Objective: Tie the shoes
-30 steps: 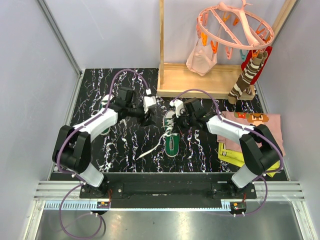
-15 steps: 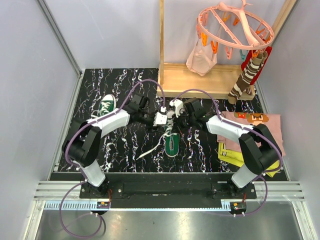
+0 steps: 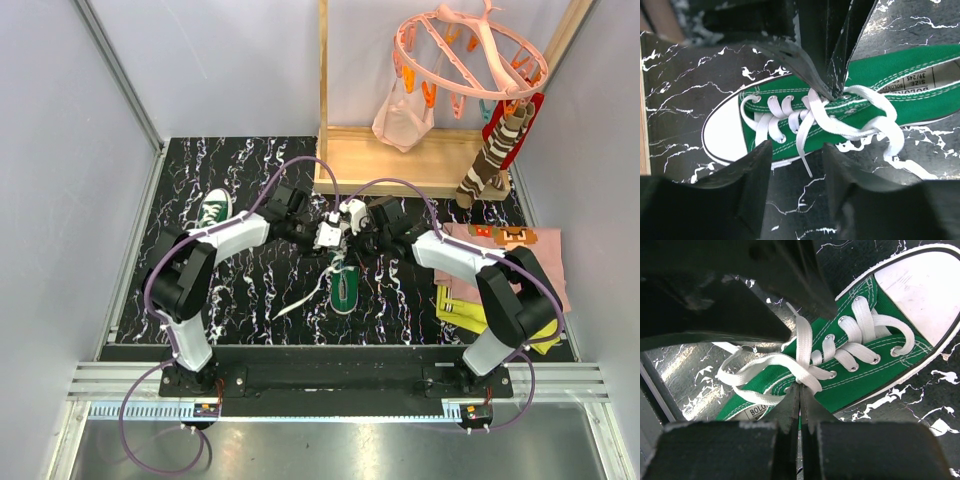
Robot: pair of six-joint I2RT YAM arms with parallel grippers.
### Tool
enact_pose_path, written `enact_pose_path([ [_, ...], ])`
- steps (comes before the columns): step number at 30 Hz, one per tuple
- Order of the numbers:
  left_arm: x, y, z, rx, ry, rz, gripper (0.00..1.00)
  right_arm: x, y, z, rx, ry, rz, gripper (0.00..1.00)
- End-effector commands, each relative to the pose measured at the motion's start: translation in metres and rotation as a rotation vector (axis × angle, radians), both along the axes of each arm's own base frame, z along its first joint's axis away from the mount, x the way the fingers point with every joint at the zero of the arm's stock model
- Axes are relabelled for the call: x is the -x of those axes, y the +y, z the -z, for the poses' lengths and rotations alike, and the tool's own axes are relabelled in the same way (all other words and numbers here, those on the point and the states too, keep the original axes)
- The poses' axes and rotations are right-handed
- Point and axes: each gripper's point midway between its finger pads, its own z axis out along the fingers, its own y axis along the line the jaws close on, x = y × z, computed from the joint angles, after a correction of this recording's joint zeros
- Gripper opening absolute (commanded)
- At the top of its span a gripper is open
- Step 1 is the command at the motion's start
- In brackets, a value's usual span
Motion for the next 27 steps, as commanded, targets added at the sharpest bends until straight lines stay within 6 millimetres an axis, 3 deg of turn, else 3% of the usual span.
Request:
enact_pose_path([
  [1, -0.009, -0.014, -0.01, 0.033, -0.049, 0.029, 0.42, -0.014, 0.007, -0.012, -0.032, -0.05, -0.011, 0.0],
  [5, -0.009, -0.013, -0.005, 0.018, -0.046, 0.024, 0.33, -0.014, 0.006, -0.014, -0.036, -0.054, -0.011, 0.0],
  [7, -0.009, -0.014, -0.003, 0.01, -0.049, 0.025, 0.22, -0.014, 0.006, -0.014, -0.035, -0.055, -0.012, 0.0],
  [11, -0.011, -0.012, -0.006, 0.0, -0.027, -0.018, 0.0, -0.018, 0.001, -0.023, -0.037, -0.064, 0.006, 0.15],
  [16, -0.026, 0.001, -0.015, 0.015, 0.096, -0.176, 0.0, -0.019, -0.014, -0.059, -0.067, -0.151, -0.019, 0.52],
  [19, -0.034, 0.008, -0.017, 0.022, 0.199, -0.269, 0.0, -0.001, -0.017, -0.092, -0.102, -0.308, -0.143, 0.73],
  [25, -0.034, 0.011, -0.018, 0.017, 0.387, -0.371, 0.0, 0.031, -0.003, -0.119, -0.202, -0.39, -0.401, 0.89],
  [27, -0.034, 0.011, -0.015, 0.007, 0.462, -0.418, 0.0, 0.041, 0.01, -0.113, -0.222, -0.401, -0.511, 0.88],
])
